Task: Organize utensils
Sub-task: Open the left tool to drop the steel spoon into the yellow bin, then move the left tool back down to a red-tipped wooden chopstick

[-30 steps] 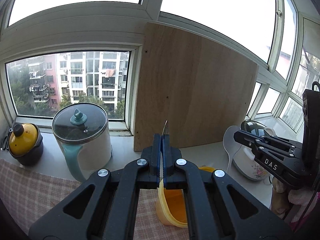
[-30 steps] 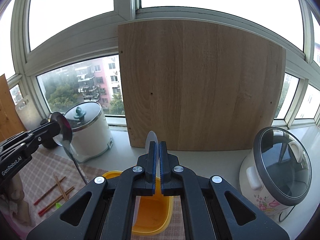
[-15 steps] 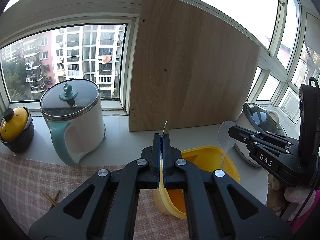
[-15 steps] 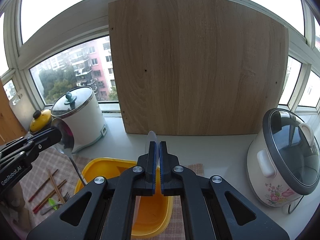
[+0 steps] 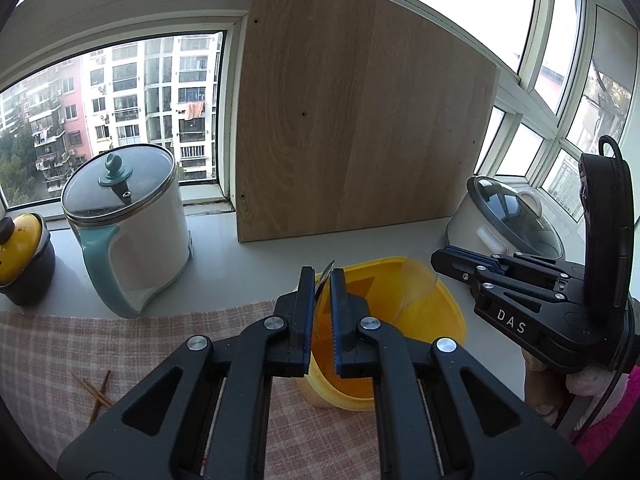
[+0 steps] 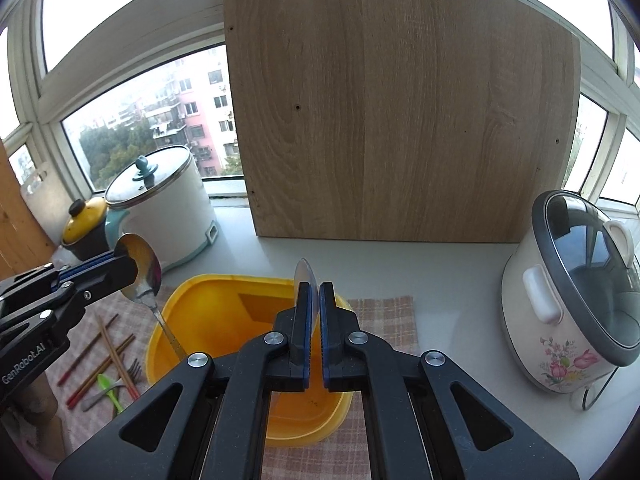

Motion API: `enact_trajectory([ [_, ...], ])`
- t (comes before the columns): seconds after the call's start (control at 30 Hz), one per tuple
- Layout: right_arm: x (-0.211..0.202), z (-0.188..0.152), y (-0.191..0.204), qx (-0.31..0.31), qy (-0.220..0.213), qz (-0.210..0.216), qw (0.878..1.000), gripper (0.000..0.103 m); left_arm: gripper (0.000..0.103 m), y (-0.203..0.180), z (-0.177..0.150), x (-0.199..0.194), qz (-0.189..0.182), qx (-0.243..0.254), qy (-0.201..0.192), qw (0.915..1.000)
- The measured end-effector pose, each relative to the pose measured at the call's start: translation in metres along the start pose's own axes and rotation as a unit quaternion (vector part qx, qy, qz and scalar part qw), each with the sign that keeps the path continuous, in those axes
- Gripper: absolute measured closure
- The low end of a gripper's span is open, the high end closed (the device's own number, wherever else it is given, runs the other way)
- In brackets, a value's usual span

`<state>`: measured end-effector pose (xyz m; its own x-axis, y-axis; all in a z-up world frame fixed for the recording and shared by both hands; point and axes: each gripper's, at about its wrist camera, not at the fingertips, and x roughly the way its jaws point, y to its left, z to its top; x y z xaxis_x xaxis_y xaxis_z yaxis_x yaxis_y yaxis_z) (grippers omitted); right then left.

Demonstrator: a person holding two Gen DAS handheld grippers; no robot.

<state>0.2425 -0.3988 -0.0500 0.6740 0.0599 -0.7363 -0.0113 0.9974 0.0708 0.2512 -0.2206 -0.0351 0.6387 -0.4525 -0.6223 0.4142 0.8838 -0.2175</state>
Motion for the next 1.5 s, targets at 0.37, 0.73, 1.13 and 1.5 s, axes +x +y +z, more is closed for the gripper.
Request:
enact_trajectory([
  [0.37,-0.028,-0.014,0.012,-0.004,-0.011,-0.007,1.000,0.069,0.097,0.005,-0.011,-0.025,0.007,-0.005,-0.009,0.9999],
  [0.73,-0.065,-0.032,0.033,-0.010,-0.024,0.001,1.000,0.068,0.059,0.015,-0.030,-0.068,0.022,-0.002,-0.025,0.9995],
  [1.13,-0.094,-0.053,0.060,-0.031,-0.048,0.022,0.998,0.025,0.045,0.074,-0.053,-0.135,0.064,0.001,-0.044,0.9970],
  [1.5,-0.090,-0.079,0.105,-0.101,-0.055,0.054,0.992,0.024,0.045,0.160,-0.103,-0.160,0.105,-0.040,0.000,0.9937],
])
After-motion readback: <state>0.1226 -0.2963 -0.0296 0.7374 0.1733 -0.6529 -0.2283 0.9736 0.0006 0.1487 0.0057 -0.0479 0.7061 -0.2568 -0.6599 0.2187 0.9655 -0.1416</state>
